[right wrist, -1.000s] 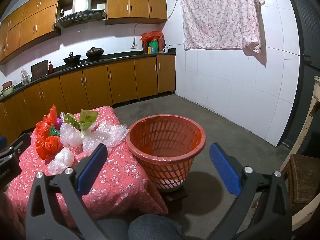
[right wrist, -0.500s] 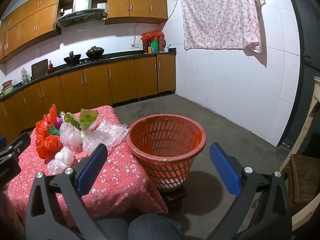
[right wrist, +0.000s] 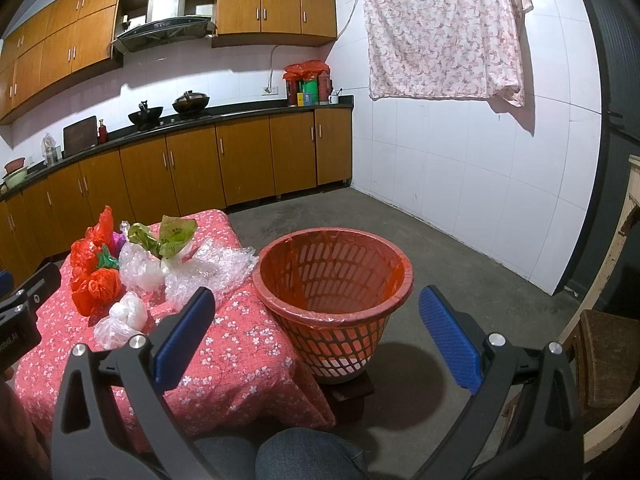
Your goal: Collect trash
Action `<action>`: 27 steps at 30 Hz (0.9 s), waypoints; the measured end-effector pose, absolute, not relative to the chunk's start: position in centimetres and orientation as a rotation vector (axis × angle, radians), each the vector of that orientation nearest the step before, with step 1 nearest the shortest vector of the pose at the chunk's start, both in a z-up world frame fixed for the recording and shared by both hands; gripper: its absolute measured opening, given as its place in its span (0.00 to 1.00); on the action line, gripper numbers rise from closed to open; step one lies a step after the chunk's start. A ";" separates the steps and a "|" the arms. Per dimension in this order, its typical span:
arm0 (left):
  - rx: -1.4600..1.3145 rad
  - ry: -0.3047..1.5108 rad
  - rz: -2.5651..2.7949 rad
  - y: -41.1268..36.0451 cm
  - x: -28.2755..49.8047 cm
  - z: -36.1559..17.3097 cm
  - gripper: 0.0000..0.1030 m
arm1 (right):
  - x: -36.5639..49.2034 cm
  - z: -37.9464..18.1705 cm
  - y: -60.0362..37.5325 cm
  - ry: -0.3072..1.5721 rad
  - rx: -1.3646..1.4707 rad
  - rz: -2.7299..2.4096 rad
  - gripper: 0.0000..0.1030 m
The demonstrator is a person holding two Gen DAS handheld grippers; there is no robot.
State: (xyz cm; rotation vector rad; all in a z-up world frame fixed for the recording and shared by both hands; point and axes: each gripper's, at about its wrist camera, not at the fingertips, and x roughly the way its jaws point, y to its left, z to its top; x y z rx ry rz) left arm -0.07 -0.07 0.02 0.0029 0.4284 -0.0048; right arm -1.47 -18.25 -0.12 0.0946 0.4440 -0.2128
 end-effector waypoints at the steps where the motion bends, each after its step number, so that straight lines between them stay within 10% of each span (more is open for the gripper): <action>1: 0.003 0.428 -0.004 -0.1 -0.1 0.0 0.98 | -1.5 -0.1 -18.2 0.444 0.094 -0.213 0.96; 27: -0.002 0.433 -0.004 0.0 0.0 0.0 0.98 | -1.4 -0.2 -18.2 0.446 0.092 -0.214 0.96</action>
